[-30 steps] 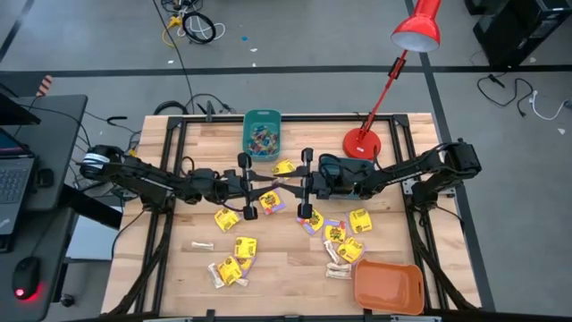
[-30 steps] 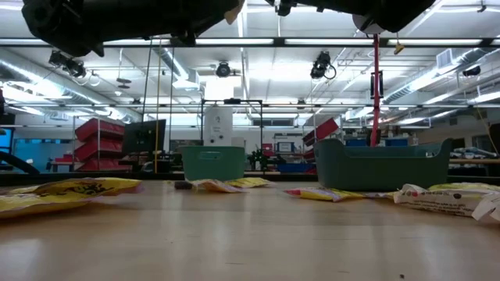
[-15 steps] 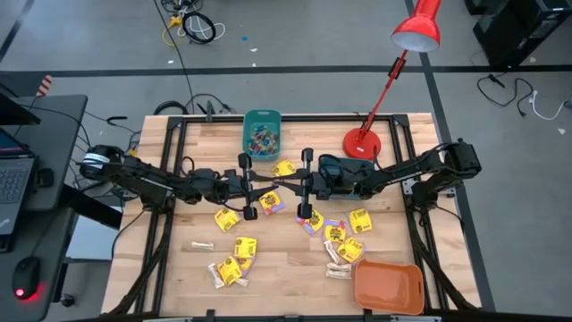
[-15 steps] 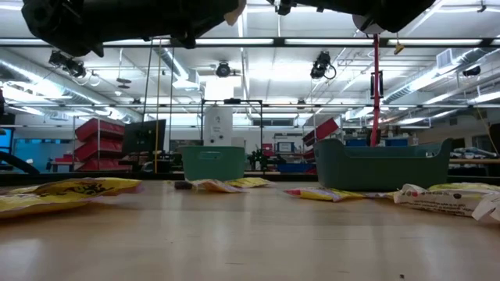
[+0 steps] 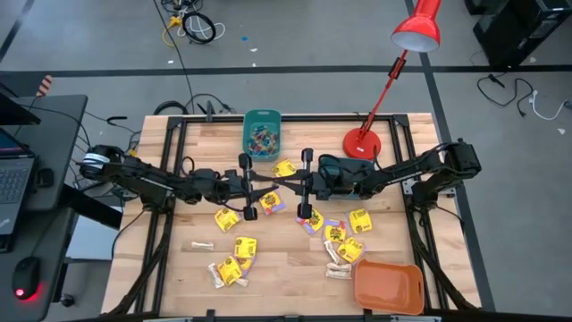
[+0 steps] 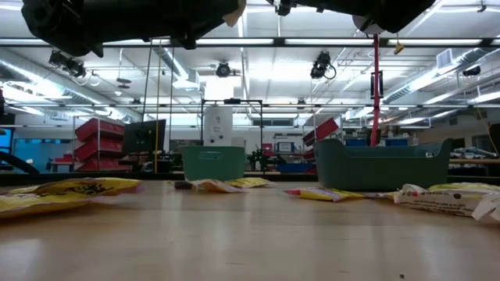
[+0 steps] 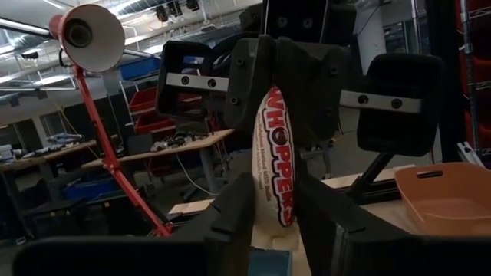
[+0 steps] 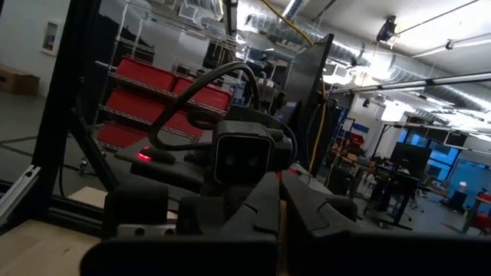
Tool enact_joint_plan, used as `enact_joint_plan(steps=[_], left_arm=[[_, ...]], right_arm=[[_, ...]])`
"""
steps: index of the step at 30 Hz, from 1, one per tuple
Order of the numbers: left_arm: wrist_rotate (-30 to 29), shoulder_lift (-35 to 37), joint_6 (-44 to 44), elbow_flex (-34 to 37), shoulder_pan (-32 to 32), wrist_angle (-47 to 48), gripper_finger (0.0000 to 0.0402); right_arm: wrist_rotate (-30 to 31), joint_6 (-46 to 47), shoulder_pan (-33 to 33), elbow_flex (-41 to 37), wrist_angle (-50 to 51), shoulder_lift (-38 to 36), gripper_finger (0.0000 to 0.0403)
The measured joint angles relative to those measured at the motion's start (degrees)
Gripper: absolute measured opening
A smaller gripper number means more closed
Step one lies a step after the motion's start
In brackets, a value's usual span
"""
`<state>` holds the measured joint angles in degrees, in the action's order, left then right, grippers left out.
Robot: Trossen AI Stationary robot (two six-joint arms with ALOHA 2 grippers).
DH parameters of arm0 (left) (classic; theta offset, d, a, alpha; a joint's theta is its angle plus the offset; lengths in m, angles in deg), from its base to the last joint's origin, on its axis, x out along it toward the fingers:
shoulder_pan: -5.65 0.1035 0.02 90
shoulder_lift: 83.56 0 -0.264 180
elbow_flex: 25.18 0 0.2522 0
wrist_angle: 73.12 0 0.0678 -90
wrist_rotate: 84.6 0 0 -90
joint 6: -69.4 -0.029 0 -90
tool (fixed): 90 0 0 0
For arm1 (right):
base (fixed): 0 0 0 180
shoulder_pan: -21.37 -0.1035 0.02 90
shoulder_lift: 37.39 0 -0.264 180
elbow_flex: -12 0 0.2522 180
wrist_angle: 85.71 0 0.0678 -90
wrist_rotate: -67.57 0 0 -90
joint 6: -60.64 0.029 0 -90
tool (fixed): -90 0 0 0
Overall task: Sort candy
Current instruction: Put the white chocolate bar into the blue bin
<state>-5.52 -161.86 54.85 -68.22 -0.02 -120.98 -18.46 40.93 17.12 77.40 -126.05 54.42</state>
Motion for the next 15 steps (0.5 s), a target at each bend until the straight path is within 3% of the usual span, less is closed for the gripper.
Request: enact_joint_plan(steps=[8,15], left_arm=[[-3.2,0.0,0.2,0.0,0.0,1.0,0.0191],[-7.6,0.0,0.5,0.0,0.0,6.2,0.0244]], right_arm=[[0.3,0.0,0.0,0.0,-0.5,-0.2,0.0],[10.9,-2.7,-0.2,0.0,-0.1,-0.2,0.0]])
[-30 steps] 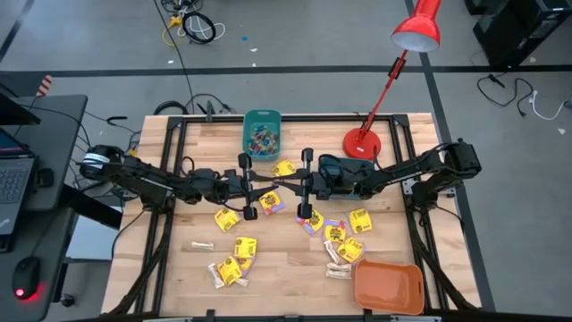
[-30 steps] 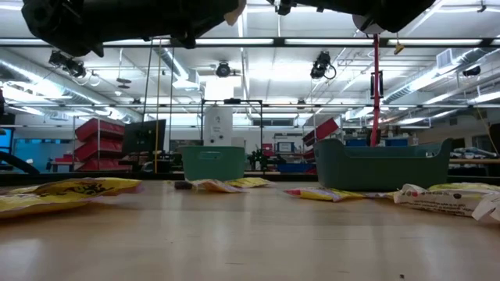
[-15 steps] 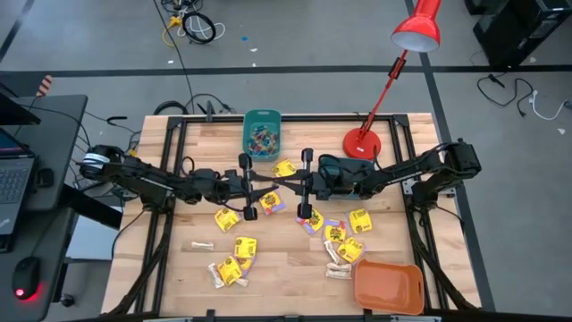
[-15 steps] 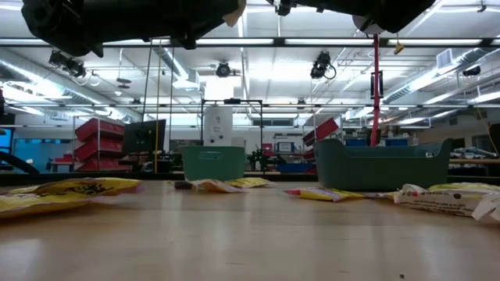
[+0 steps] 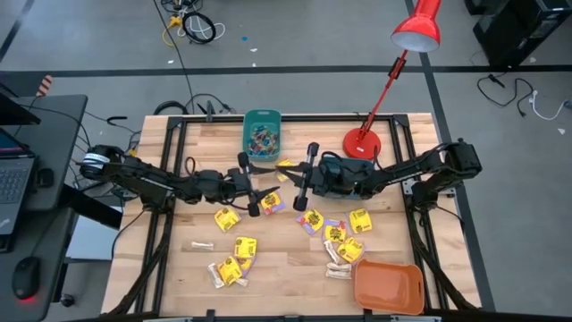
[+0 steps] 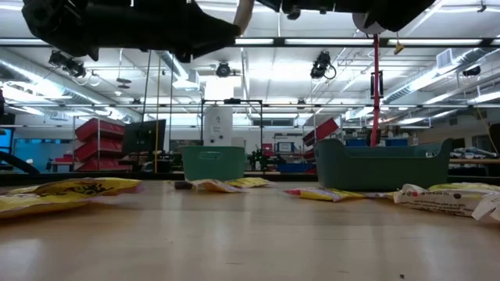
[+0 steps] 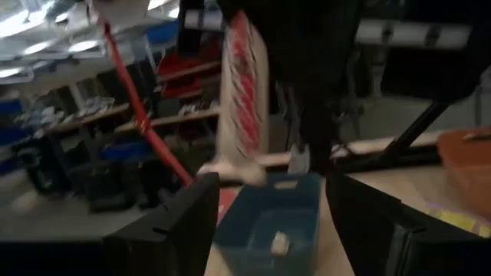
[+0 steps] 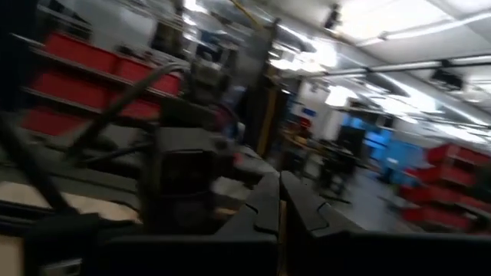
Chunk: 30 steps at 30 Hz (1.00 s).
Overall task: Sort candy
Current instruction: Put the white chocolate bar into the blue bin
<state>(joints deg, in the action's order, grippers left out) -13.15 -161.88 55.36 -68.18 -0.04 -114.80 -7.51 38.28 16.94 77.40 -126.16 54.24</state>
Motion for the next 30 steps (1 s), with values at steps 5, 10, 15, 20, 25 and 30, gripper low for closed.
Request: enact_joint_plan(steps=[5,10,15,20,25,30], left_arm=[[-0.4,0.0,4.0,0.0,0.0,3.5,0.0253],[-2.6,0.0,4.8,0.0,0.0,5.7,0.0253],[-2.6,0.0,5.0,0.0,-0.1,5.9,0.0253],[-2.6,0.0,4.4,0.0,-0.1,6.1,0.0253],[-2.6,0.0,3.9,0.0,0.0,5.6,0.0253],[-2.6,0.0,3.5,0.0,0.4,4.9,0.0253]], right_arm=[[12.3,-1.7,-1.3,0.0,6.5,-3.1,0.0],[19.9,-0.7,-2.6,0.0,16.6,-8.5,0.0],[20.9,9.8,-1.1,-0.5,35.1,-15.6,0.0],[19.0,17.2,0.7,-7.4,38.9,-23.6,0.0],[19.6,25.8,1.8,-16.9,37.3,-30.9,0.0],[25.8,33.5,1.5,-24.7,37.5,-33.7,0.0]])
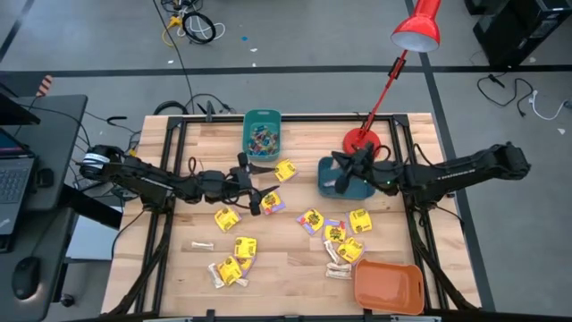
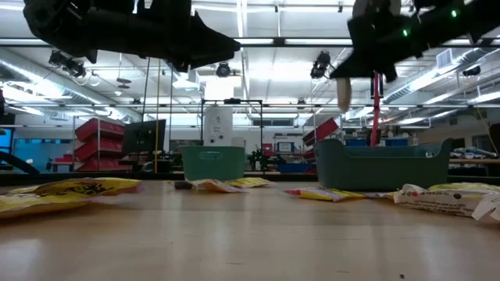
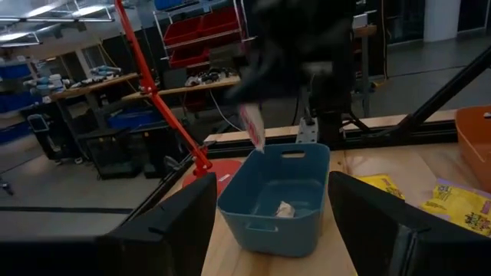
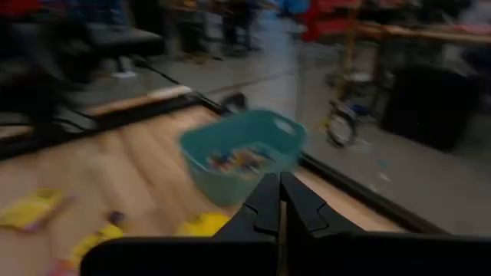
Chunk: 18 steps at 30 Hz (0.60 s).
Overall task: Sort candy
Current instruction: Put the white chocolate bar into the blue bin
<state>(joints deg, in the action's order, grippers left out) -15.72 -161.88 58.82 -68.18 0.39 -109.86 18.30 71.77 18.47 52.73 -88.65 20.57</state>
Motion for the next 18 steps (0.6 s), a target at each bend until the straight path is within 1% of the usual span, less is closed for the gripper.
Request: enact_joint_plan(steps=[4,8,12,18], left_arm=[[0.0,0.0,-0.8,0.0,0.0,-0.4,0.0253],[0.0,0.0,-1.3,0.0,0.0,-0.4,0.0253],[-0.6,0.0,-1.6,0.0,0.0,-0.5,0.0253],[-1.9,0.0,-2.9,0.0,0.0,-0.6,0.0253]], right_arm=[[3.3,6.5,-0.1,-4.4,0.3,-0.1,0.0],[4.2,12.0,-0.1,-7.4,2.9,0.0,0.0],[4.1,13.1,-0.9,-8.0,7.8,0.0,0.0],[3.1,13.2,-0.8,-8.1,10.1,0.0,0.0]])
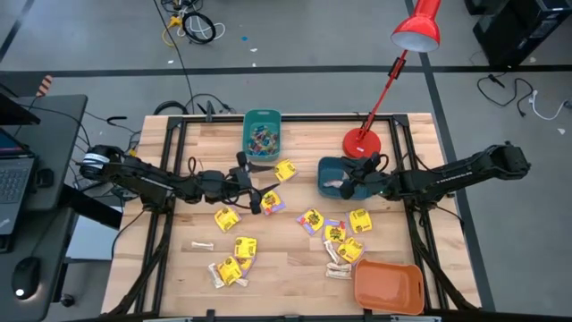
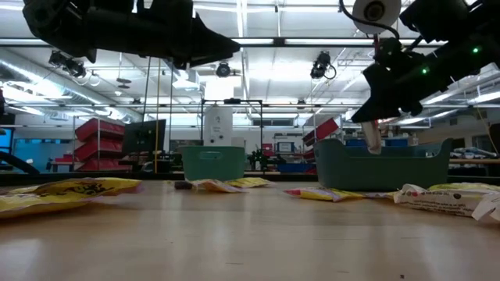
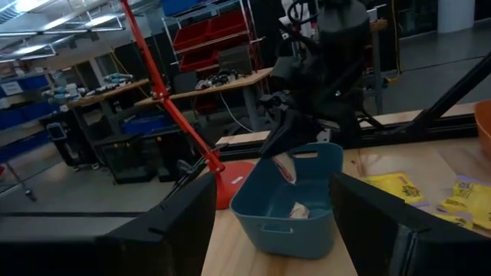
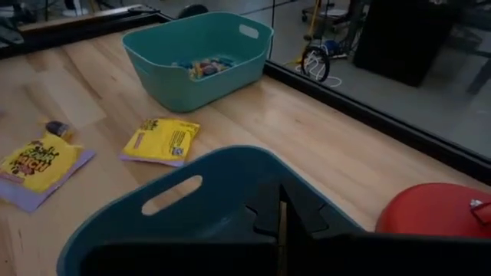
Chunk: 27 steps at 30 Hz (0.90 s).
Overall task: Sort candy
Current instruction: Put the white chocolate bar into the blue bin, then put the violet candy into the green bin
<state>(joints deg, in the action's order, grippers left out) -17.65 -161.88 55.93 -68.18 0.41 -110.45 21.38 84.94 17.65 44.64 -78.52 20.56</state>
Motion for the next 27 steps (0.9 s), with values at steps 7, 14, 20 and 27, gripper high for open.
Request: enact_joint_plan(steps=[7,14,20,27], left_arm=[[-1.1,0.0,-1.2,0.0,0.0,0.2,0.0253],[-1.1,0.0,-1.3,0.0,0.0,0.4,0.0253],[-1.1,0.0,-1.3,0.0,0.0,0.4,0.0253],[-1.1,0.0,-1.3,0.0,0.0,1.1,0.0253]], right_arm=[[-0.1,0.8,0.0,0.0,0.6,0.0,0.0016],[-0.2,3.8,0.0,0.0,0.9,0.0,0.0061],[-1.1,5.8,0.0,0.0,0.8,0.0,0.0091],[-1.1,2.7,-0.6,0.0,-5.2,0.0,0.0095]])
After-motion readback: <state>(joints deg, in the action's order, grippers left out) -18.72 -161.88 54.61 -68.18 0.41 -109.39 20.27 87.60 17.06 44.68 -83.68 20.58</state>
